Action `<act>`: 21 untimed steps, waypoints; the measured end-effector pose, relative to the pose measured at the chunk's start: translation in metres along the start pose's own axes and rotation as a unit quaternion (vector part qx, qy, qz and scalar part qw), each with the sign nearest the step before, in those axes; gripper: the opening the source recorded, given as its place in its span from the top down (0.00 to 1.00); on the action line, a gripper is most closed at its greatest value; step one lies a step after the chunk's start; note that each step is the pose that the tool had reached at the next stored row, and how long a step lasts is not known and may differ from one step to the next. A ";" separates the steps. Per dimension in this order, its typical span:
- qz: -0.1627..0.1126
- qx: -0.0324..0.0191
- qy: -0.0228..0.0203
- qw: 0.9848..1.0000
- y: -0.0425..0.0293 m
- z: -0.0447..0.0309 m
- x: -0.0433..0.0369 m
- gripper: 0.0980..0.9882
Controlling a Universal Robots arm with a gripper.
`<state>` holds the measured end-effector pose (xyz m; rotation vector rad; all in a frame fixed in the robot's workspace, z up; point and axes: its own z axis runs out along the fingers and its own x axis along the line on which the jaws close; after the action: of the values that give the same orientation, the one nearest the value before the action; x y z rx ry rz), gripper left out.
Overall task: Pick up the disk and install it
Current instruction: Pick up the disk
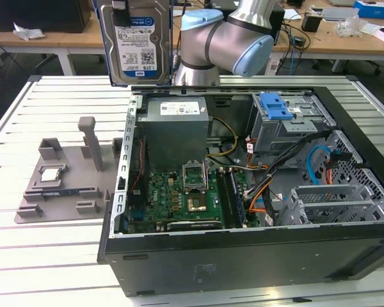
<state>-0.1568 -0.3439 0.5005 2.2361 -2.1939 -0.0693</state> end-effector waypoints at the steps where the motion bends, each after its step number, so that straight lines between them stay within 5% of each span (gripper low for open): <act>1: 0.000 0.000 0.000 1.000 -0.0002 0.0000 0.0010 0.70; 21: 0.000 0.000 0.000 1.000 -0.0039 0.0002 0.0174 0.70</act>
<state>-0.1526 -0.3611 0.4997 2.2361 -2.1939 -0.0693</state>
